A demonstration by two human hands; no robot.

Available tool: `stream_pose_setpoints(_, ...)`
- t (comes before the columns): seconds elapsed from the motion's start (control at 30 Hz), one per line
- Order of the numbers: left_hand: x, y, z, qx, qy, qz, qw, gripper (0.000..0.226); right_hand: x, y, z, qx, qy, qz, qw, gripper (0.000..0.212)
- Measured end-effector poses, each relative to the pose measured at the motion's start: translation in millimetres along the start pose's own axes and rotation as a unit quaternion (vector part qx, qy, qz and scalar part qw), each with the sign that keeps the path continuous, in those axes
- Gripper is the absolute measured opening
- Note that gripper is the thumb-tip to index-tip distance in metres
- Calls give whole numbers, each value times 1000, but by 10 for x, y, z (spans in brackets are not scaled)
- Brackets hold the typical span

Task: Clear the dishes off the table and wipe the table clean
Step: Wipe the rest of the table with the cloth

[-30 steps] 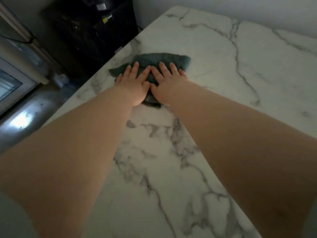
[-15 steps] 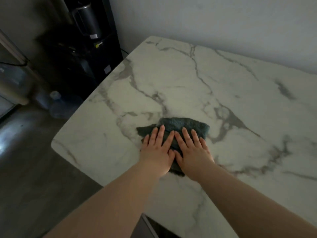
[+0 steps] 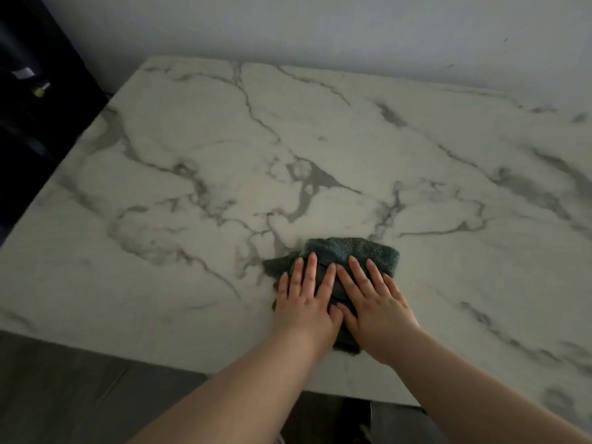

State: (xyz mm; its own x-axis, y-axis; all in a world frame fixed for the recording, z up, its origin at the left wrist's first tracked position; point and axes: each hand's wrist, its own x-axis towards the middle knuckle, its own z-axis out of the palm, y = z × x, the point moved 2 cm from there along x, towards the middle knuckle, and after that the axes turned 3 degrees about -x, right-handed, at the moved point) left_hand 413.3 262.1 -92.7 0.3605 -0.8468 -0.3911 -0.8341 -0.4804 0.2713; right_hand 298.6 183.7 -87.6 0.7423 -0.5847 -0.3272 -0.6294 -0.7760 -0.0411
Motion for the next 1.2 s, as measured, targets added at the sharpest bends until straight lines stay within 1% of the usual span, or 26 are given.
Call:
stream_pose_setpoints(0.1, 237, 216, -15, 10, 8, 10, 1000, 73, 88, 285, -46, 22, 10, 12, 1000, 74)
stream_pose_setpoints(0.17, 459, 379, -66, 14, 4, 7, 1000, 68, 214, 525, -82, 23, 15, 14, 1000, 76)
stream_pose_setpoints(0.3, 1016, 790, -209, 26, 3, -4, 1000, 69, 578, 1107, -209, 23, 20, 18, 999, 77)
stream_pose_setpoints(0.37, 1339, 993, -273, 30, 6, -6, 1000, 68, 780, 1419, -273, 17, 22, 19, 999, 75)
stream_pose_setpoints(0.47, 1843, 1313, -376, 36, 6, -7, 999, 68, 1113, 1918, -373, 14, 32, 26, 999, 66)
stream_pose_setpoints(0.53, 2163, 1495, -456, 42, 15, -9, 999, 67, 1341, 2218, -457, 12, 39, 29, 999, 65)
stream_pose_setpoints(0.7, 2876, 1911, -650, 55, 6, -7, 998, 65, 1793, 2837, -607, 10, 44, 55, 997, 65)
stream_pose_setpoints(0.83, 3110, 2065, -685, 63, 13, 0, 998, 65, 1920, 3052, -653, 15, 38, 67, 997, 64)
stream_pose_setpoints(0.97, 3050, 2058, -687, 78, 12, 10, 997, 64, 1849, 3010, -637, 31, 31, 77, 996, 64)
stream_pose_setpoints(1.07, 2859, 2060, -593, 82, 20, 23, 996, 64, 1646, 2939, -566, 38, 32, 87, 995, 63)
stream_pose_setpoints(1.2, 2308, 2046, -335, 86, 25, 29, 996, 64, 1130, 2708, -401, 34, 24, 83, 996, 63)
